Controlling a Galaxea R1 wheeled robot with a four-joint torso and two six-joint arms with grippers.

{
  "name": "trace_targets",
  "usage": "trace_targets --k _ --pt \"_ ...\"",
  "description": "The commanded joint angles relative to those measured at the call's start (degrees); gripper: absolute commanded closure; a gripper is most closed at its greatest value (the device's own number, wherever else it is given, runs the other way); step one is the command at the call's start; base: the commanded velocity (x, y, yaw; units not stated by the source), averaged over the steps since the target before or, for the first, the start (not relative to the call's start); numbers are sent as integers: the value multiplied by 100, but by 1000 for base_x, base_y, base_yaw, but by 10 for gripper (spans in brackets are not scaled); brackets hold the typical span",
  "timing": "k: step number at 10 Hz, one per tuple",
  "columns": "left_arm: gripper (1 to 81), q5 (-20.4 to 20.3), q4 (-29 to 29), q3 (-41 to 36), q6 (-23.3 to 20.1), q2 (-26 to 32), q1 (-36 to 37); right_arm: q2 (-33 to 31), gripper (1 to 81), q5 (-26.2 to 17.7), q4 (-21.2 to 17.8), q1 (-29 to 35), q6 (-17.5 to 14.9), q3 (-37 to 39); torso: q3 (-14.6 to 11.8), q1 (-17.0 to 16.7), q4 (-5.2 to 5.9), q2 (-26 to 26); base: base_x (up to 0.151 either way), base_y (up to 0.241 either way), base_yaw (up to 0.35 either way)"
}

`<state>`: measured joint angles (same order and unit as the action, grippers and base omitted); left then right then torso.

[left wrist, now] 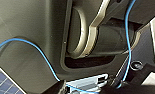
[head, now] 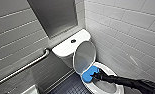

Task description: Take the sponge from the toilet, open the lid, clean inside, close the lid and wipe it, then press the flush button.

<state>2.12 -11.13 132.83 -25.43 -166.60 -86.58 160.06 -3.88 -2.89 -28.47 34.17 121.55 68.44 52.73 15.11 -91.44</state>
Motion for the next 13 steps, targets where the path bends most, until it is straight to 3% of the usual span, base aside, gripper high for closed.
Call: trace_targets --k 1,5,8,13 --pt "10 579 -12 -81 -23 82 -189 249 811 62 60 407 230 -18 0 0 0 0 0 0 0" --pt "10 571 6 -81 -23 91 -189 -23 811 141 69 -146 195 -378 0 0 0 0 0 0 0" --pt "10 571 32 -81 -23 56 -189 -727 811 203 113 -331 204 -1372 -2 0 0 0 0 0 0" --pt "10 570 41 -81 -23 56 -189 -1798 811 423 227 -938 195 -2285 -4 0 0 0 0 0 0"
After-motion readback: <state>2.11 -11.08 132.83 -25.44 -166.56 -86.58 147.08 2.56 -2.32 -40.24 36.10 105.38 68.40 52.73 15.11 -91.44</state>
